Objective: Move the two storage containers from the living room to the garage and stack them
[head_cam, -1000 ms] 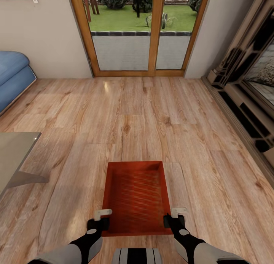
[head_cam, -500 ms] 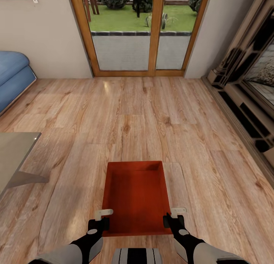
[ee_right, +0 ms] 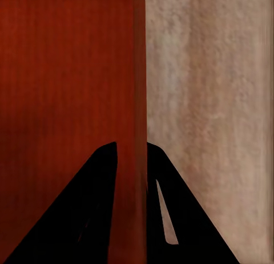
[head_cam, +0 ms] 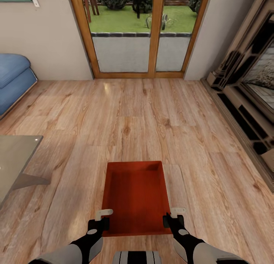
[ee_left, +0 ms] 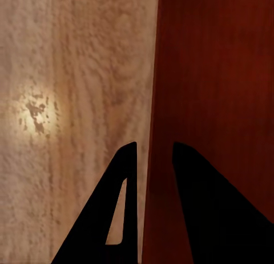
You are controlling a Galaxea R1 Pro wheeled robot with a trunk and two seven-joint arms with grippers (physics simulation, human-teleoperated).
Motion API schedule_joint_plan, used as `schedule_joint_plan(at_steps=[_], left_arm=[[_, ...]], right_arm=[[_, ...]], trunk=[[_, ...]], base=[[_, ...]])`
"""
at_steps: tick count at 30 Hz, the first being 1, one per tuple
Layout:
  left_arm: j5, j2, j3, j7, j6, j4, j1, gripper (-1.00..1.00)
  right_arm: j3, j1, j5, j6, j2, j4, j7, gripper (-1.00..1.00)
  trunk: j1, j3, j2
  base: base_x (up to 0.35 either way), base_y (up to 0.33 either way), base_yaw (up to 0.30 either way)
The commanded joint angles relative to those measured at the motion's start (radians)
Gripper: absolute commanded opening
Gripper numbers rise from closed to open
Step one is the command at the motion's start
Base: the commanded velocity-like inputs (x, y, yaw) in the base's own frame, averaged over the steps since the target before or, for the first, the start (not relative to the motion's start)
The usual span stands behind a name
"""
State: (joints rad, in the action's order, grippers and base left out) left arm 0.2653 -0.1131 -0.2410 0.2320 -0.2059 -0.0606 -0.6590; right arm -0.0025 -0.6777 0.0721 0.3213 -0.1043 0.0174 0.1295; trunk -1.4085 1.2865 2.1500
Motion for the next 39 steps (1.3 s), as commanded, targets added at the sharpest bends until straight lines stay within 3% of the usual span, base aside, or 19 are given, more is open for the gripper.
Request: schedule_joint_plan(at_steps=[1,39], left_arm=[[0.0,0.0,0.006,0.007,-0.001,-0.001,-0.001,-1.0],[-0.001,0.001,0.006,0.007,-0.002,-0.001,-0.001,-1.0]], right_arm=[[-0.001,0.0,-0.008,0.004,0.0,-0.002,0.002,-1.0],[-0.001,0.0,-0.008,0.004,-0.004,-0.002,0.002,-1.0]], trunk=[[0.004,-0.003,-0.007],[0.15,-0.122,-0.273]], base=[[0.0,0.0,0.0],[0.0,0.0,0.0]])
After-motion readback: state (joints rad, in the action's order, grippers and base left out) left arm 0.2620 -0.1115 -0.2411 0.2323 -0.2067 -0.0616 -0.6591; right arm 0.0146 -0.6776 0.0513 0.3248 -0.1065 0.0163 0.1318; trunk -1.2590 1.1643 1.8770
